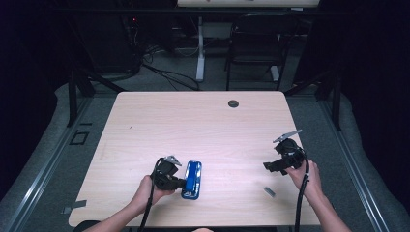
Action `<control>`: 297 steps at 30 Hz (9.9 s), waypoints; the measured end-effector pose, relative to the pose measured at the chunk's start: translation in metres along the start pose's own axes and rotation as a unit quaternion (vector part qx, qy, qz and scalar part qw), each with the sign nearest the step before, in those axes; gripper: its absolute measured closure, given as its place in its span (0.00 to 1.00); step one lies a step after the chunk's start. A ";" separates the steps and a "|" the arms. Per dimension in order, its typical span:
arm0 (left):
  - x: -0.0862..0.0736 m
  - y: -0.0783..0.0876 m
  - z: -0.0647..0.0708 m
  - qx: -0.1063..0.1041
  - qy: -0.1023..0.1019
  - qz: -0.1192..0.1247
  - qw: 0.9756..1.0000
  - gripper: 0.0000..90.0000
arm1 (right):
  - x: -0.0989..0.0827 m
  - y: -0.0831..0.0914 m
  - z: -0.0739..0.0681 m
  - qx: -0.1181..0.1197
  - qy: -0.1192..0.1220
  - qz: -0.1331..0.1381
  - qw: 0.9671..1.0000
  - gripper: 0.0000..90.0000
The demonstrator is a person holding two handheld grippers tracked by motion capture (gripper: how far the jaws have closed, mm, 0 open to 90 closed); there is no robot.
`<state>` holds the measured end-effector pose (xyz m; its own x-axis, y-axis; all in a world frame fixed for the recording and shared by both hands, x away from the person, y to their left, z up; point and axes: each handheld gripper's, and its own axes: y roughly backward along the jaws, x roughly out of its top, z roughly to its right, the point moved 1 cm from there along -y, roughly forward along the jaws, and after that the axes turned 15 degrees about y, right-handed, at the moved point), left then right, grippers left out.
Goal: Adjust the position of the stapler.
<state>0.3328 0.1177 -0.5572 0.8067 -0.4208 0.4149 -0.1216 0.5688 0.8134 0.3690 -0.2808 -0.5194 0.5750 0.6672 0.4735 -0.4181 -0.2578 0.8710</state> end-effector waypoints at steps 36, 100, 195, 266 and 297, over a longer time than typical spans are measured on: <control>0.009 -0.034 0.042 -0.015 -0.038 0.036 0.999 1.00 | 0.003 -0.004 -0.003 0.008 0.000 -0.006 1.000 0.16; 0.027 0.041 -0.067 0.078 0.039 0.073 0.993 0.00 | 0.078 -0.018 -0.112 0.133 0.084 0.021 0.987 0.08; 0.029 0.032 -0.054 0.023 -0.030 0.067 0.997 0.00 | 0.062 -0.034 -0.122 0.167 0.207 -0.053 0.962 0.74; 0.055 -0.032 -0.010 -0.038 -0.139 0.020 0.989 0.34 | 0.067 -0.034 -0.104 0.129 0.194 -0.051 0.971 0.74; 0.058 -0.043 0.000 -0.058 -0.168 0.005 0.984 0.57 | 0.065 -0.035 -0.102 0.098 0.186 -0.037 0.977 0.79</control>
<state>0.3848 0.0694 -0.5679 0.5661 -0.6141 0.5499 -0.0465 0.6422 0.7651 0.3495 -0.1576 -0.5324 0.2883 0.8878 0.3588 -0.2219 -0.3026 0.9269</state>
